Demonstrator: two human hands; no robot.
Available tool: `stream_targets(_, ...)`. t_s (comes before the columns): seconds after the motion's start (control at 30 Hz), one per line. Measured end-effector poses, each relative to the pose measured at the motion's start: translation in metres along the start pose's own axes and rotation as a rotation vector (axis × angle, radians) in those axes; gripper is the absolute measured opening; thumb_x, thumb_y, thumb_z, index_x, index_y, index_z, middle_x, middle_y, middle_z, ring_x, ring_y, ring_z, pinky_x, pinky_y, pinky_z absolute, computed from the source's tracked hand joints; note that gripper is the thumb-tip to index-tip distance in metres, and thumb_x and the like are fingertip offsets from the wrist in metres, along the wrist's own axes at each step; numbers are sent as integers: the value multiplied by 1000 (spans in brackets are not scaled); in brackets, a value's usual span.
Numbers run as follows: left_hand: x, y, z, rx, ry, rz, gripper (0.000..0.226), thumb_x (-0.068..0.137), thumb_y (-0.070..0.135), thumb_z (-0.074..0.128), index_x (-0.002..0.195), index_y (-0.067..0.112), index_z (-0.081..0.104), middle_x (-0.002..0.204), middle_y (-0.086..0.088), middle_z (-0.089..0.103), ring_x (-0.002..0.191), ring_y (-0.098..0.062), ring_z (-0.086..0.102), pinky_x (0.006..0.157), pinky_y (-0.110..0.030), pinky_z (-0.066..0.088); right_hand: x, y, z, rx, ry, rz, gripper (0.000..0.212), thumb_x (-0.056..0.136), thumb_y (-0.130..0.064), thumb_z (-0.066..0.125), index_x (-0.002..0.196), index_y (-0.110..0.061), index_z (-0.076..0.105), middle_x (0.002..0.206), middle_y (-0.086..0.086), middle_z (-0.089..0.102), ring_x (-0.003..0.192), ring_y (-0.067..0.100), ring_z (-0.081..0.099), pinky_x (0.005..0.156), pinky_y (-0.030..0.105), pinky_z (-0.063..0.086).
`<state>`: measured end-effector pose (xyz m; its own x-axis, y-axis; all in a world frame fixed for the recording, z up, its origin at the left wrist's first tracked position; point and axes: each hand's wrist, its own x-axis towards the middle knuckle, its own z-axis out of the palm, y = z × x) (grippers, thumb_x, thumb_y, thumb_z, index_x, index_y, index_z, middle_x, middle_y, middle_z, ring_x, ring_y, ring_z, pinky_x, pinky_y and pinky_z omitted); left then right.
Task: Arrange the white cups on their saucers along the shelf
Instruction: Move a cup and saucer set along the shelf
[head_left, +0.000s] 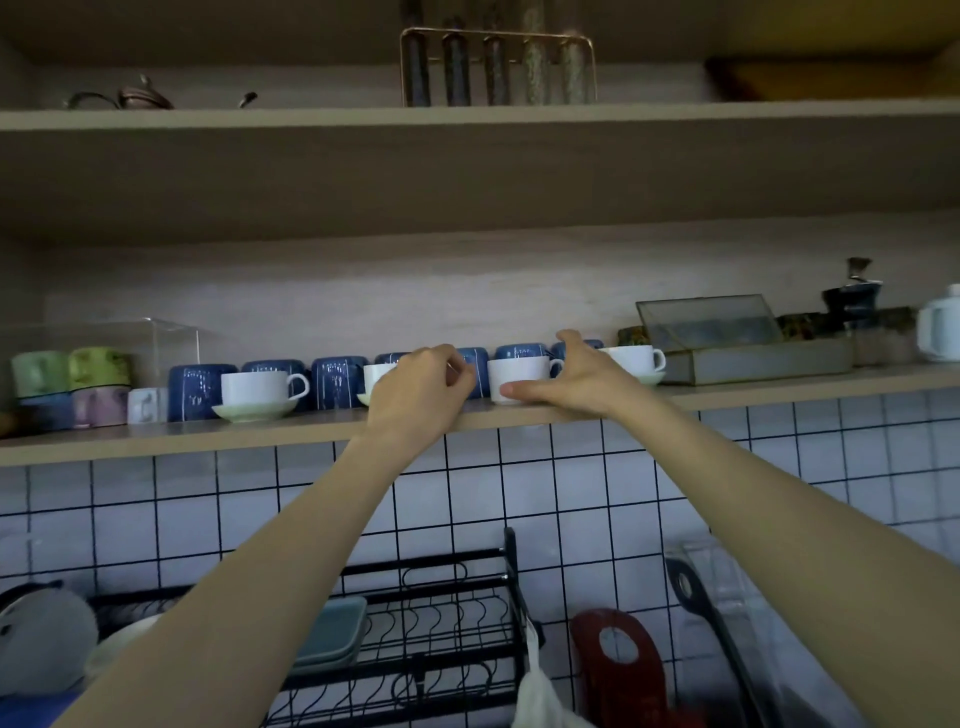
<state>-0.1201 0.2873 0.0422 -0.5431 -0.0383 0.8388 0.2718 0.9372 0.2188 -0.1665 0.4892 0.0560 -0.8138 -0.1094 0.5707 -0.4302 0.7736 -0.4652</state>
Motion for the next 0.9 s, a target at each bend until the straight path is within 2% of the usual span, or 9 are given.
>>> stream_targets(0.1,-3,1,-1,-18,0,0,26,96,42,51,100,25,70,92,10,71,89,-16,67,74,-36,56,5,-1,-5,72,-75,-3,89,60,-72,77,127,-21,49,125,0,59,107,20,57,92,39,49)
stream_targets(0.17,-4,1,-2,-22,-1,-5,26,95,43,51,98,26,70,90,11,71,88,-15,67,73,-36,56,8,-1,-7,101,-99,-3,80,63,-68,78,123,-21,52,122,-1,58,105,18,56,89,35,48)
stream_targets(0.3,-5,-2,-4,2,12,1,22,95,42,52,96,28,69,88,12,70,85,-14,66,63,-30,47,14,1,-9,139,-153,21,86,62,-70,76,129,-19,55,119,-2,58,103,17,56,80,32,44)
stream_targets(0.43,-4,-5,-6,-3,13,4,24,96,43,52,99,28,70,87,13,69,83,-12,65,56,-24,41,19,4,-11,196,-199,37,86,58,-67,81,125,-17,61,121,2,63,106,20,59,95,35,48)
stream_targets(0.5,-4,-5,-5,-1,12,10,25,96,43,52,99,28,70,88,12,69,84,-13,65,57,-26,42,19,4,-11,224,-210,37,81,58,-65,82,120,-15,64,118,3,65,105,20,60,99,38,48)
stream_targets(0.67,-5,-4,-1,45,-5,28,26,97,42,50,101,26,70,93,9,69,88,-16,64,64,-31,45,18,4,-11,279,-192,31,74,58,-60,85,111,-11,68,110,5,69,101,21,64,98,40,50)
stream_targets(0.73,-5,-2,-1,44,-19,17,26,97,43,50,101,27,70,94,11,70,90,-16,64,67,-32,46,17,6,-11,291,-168,30,72,57,-61,84,106,-10,68,103,6,71,93,20,65,90,35,53)
stream_targets(0.8,-3,1,-1,33,-42,5,25,97,42,50,101,27,70,94,11,71,92,-17,65,73,-35,53,16,7,-12,303,-128,35,68,58,-61,84,97,-8,67,91,6,68,80,18,62,71,30,49)
stream_targets(0.9,1,7,1,25,-82,-1,26,97,42,50,99,26,70,96,9,72,94,-19,66,80,-40,57,17,11,-19,357,-47,43,61,61,-58,85,87,-7,66,84,8,66,78,23,63,62,29,46)
